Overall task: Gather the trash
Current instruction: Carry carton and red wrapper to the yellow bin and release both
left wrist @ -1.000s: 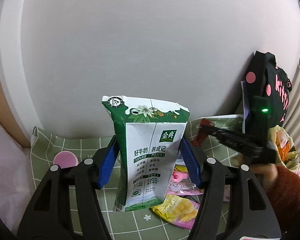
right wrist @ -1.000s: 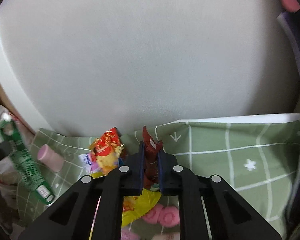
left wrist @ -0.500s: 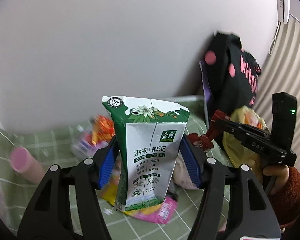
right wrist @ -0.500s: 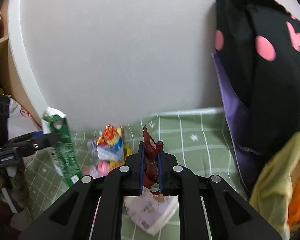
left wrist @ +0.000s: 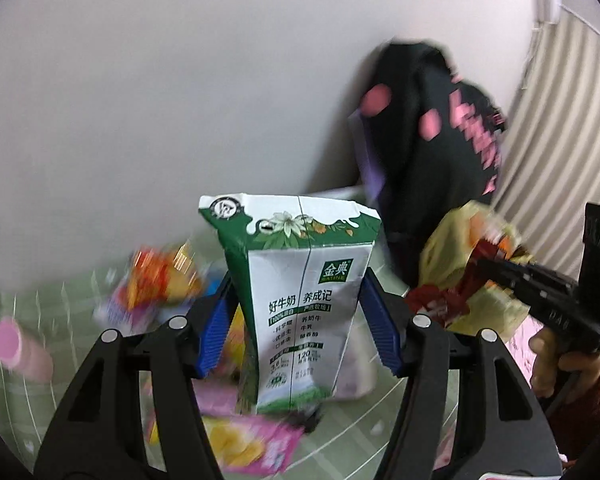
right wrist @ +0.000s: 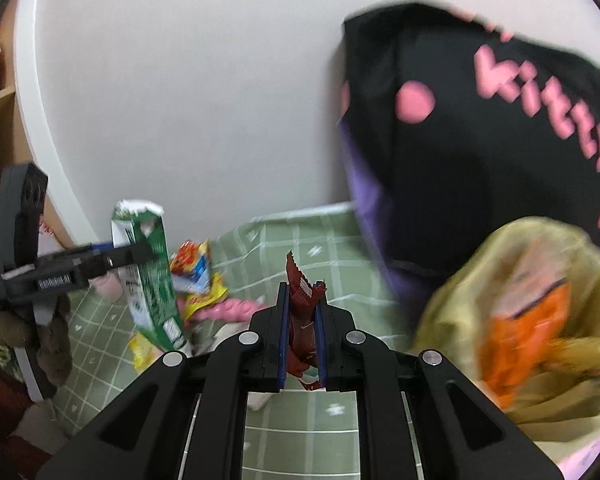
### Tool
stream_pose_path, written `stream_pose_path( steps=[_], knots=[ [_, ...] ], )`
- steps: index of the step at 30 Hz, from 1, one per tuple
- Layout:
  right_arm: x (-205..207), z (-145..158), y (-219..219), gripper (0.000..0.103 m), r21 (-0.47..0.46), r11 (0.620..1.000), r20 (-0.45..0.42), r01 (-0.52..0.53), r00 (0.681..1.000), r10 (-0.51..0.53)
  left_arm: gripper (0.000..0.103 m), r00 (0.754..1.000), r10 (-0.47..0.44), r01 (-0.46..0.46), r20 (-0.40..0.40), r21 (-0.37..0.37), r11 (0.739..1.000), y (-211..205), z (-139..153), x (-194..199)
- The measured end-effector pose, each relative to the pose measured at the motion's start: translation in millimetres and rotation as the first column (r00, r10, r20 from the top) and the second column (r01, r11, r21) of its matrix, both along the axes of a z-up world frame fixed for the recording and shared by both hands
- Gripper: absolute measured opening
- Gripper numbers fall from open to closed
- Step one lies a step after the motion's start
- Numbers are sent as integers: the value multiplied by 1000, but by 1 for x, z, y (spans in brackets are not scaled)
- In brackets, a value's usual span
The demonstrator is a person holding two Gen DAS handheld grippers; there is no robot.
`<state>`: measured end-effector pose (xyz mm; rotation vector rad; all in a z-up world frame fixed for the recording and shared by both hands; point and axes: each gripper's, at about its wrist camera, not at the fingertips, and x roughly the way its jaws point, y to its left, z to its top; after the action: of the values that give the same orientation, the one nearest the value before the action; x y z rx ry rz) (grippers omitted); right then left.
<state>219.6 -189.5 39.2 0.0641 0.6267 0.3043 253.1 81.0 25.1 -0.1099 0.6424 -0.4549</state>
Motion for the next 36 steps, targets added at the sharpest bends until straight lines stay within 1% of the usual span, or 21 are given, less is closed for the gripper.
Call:
stream_pose_path(
  steps=[3,5,8,10,12,14,16,18,20,23,24,26,27,28,30,32,34,36],
  knots=[
    [-16,25,-23,12,-16,999,70,50,996,-49,58,994,-51,53,94,-24,998,-27,32,1],
    [-27,42,-41,12,-29,995,123,93,988,-89,58,984,-99,108,148,-56,993,-48,54,1],
    [-43,65,-70,12,-46,986,194,158,970,-146,58,964,-164,186,207,-87,979,-79,81,1],
    [-56,79,-90,12,-55,978,235,202,955,-184,58,951,-207,237,230,-109,965,-99,94,2],
    [-67,93,-112,12,-66,963,272,261,933,-234,58,940,-246,281,237,-129,951,-118,103,5],
    [-77,100,-137,12,-63,947,283,314,916,-285,58,930,-283,320,233,-139,937,-142,107,9],
    [-86,100,-161,12,-30,934,277,357,901,-335,58,920,-315,351,235,-128,928,-161,106,7],
    [-96,97,-178,12,-5,925,271,380,891,-364,58,910,-342,376,233,-120,919,-180,102,7],
    [-105,91,-192,12,4,913,264,408,880,-395,58,905,-361,398,224,-147,906,-198,97,10],
    [-106,83,-203,12,12,903,250,429,873,-418,58,898,-371,417,237,-188,889,-218,93,14],
    [-107,81,-206,12,13,901,247,434,871,-424,58,892,-379,427,248,-184,885,-228,88,15],
    [-105,78,-212,12,21,899,244,437,870,-429,58,890,-385,429,243,-160,889,-246,77,18],
    [-104,77,-215,12,25,901,242,434,872,-426,58,894,-391,428,220,-157,890,-253,68,23],
    [-101,74,-218,12,27,903,235,428,876,-422,58,896,-408,435,174,-165,885,-263,54,29],
    [-95,69,-221,12,24,907,219,420,883,-415,58,895,-433,446,110,-169,879,-279,31,36],
    [-85,60,-227,12,26,914,191,404,896,-402,57,894,-445,449,58,-116,886,-295,7,40],
    [-76,52,-230,12,35,921,164,387,907,-387,57,890,-456,456,15,-70,887,-306,-9,43],
    [-65,40,-232,12,49,930,126,363,922,-367,57,888,-459,458,-22,-40,888,-312,-19,45]
  ],
)
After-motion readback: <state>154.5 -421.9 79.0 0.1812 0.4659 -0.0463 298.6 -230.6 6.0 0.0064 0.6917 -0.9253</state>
